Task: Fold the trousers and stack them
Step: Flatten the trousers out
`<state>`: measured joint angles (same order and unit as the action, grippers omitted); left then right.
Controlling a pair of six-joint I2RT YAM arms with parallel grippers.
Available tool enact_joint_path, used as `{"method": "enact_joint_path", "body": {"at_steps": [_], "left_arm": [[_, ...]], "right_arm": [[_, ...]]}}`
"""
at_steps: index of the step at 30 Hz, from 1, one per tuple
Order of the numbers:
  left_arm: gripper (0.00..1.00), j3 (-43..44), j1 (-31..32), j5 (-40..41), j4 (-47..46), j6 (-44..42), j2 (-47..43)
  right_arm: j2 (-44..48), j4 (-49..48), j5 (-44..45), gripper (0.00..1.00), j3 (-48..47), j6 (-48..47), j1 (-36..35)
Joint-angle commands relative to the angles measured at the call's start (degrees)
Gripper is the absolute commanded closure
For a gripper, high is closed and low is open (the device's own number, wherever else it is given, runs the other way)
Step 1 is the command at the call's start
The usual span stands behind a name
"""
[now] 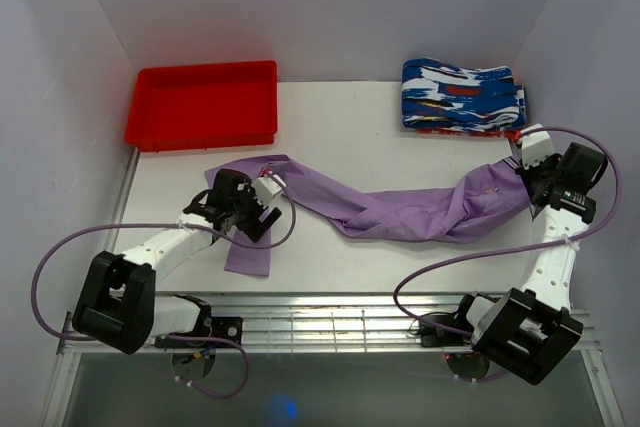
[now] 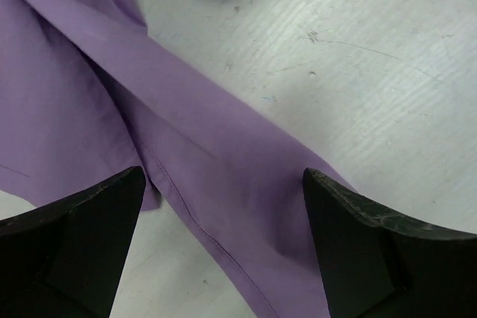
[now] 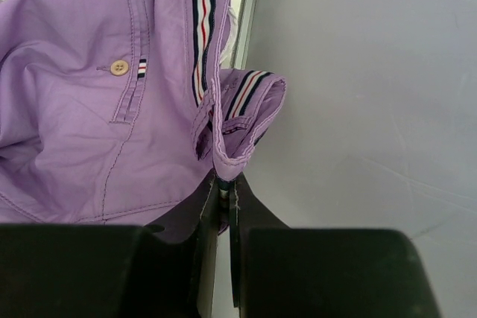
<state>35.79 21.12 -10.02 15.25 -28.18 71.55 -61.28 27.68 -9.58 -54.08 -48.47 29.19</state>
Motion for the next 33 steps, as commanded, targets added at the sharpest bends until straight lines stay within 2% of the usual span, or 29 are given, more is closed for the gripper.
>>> {"method": "enact_joint_path", "body": {"at_steps": [1,3,4,7,8,14,16,19,20,21,23,24,25,26,27,28,29,33], "left_arm": [[0.02,-0.90,-0.12,4.14,-10.32,5.68,-0.62],[0.02,-2.56,0.40,6.40,-13.91,6.47,-0.36],[0.02,-3.26,1.37,13.20,-15.32,6.39,0.34],[0.02,-3.97,1.46,24.03,-20.68,5.16,4.47],[0.02,-4.15,1.46,25.30,-22.78,4.37,5.17],[0.02,-3.54,0.94,26.37,-24.22,-0.55,10.97],[0.02,-0.13,-0.64,25.76,-22.29,-0.56,15.17],[0.03,6.10,-3.53,19.27,-14.04,-0.12,18.79],[0.08,7.52,-4.42,16.73,-8.88,-1.42,20.63],[0.27,9.11,-5.03,11.92,-5.87,-2.39,21.52],[0.53,14.90,-7.58,5.92,4.58,-5.38,23.54],[0.72,16.75,-9.07,2.24,7.66,-6.35,23.72],[0.78,18.77,-9.95,-1.19,11.87,-8.18,23.55],[0.84,22.79,-10.83,-4.27,20.70,-12.64,22.42],[0.95,24.49,-12.15,-6.39,24.27,-14.86,21.28],[0.99,26.24,-12.68,-12.24,29.18,-18.19,20.22],[1.00,29.57,-12.95,-13.78,37.67,-21.27,19.17],[1.00,36.87,-13.39,-20.55,56.88,-33.57,14.16]], "right_arm": [[-0.42,-1.58,-0.44,0.92,-0.23,-0.40,0.17],[-0.51,-1.58,-0.26,0.92,-0.32,-0.40,0.17],[-0.51,-1.58,-0.35,0.92,-0.41,-0.40,0.17],[-0.77,-1.49,-0.35,0.92,-0.67,-0.40,0.17],[-0.86,-1.40,-0.35,0.92,-0.76,-0.40,0.17],[-1.83,-1.49,0.09,0.92,-1.46,-0.40,0.17],[-2.09,-1.49,0.09,0.92,-1.55,-0.49,0.17],[-2.27,-1.58,0.27,0.92,-1.72,-0.84,0.17],[-2.18,-1.58,0.35,0.92,-1.64,-1.01,0.17],[-2.27,-1.75,0.36,0.92,-1.64,-1.36,0.17],[-2.36,-1.67,0.36,0.92,-1.99,-1.54,0.17],[-2.44,-1.67,0.27,0.92,-2.42,-1.63,0.17],[-2.53,-1.67,0.18,0.92,-2.60,-1.63,0.17],[-2.45,-1.75,0.18,0.92,-2.78,-1.63,0.25],[-2.62,-1.75,0.18,0.92,-2.87,-1.72,0.25],[-2.62,-1.84,0.09,0.92,-3.13,-1.80,0.25],[-2.62,-1.93,0.18,0.92,-3.13,-1.89,0.25],[-2.62,-2.28,0.09,0.92,-3.04,-2.33,0.87]]}}
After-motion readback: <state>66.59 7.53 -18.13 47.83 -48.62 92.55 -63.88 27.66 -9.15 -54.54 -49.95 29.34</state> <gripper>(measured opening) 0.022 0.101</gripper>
